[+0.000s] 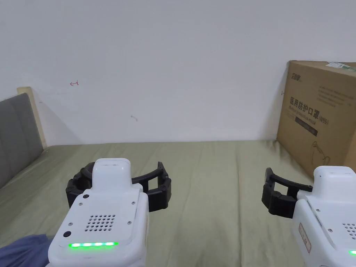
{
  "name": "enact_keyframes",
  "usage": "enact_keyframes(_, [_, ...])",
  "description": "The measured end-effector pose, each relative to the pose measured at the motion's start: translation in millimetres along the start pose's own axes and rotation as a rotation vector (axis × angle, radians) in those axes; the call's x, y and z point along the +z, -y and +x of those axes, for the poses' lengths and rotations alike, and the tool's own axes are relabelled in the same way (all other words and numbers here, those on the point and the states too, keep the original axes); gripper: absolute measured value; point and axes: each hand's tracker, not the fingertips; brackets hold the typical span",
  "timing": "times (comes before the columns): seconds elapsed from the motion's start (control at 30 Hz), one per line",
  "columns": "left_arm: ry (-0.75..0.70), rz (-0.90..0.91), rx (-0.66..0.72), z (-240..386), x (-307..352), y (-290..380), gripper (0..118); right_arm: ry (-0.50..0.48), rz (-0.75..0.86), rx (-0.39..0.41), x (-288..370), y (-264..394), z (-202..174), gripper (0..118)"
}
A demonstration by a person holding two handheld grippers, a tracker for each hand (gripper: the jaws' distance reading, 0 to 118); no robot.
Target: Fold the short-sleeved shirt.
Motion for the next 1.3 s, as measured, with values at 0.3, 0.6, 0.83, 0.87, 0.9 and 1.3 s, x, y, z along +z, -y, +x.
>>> enact_keyframes(0.3, [0.020,0.009,0.004,0.7,3.6,-0.1,115,-0.013,0.017,-0.007,4.5,-0.1,-0.3,117])
enact_keyframes(0.6, [0.014,-0.018,0.028,-1.3,0.9,-2.7,115,0.021,0.020,-0.026,5.6,-2.6,-0.3,117])
enact_keyframes(0.83, [0.031,-0.026,0.038,-2.7,4.8,-6.1,87,-0.014,0.005,-0.056,5.2,-5.5,2.7,95])
enact_keyframes(0.87, [0.028,-0.023,0.034,-2.2,6.7,-7.7,60,-0.013,0.011,-0.054,5.8,-6.5,2.4,66])
enact_keyframes(0.9, [0.027,-0.024,0.032,-2.2,6.5,-9.7,18,-0.012,0.016,-0.042,4.2,-8.1,0.8,10])
enact_keyframes(1.3, [0.090,-0.134,0.089,-8.3,-6.3,-5.7,0,-0.002,-0.016,-0.020,4.6,-8.2,12.1,0])
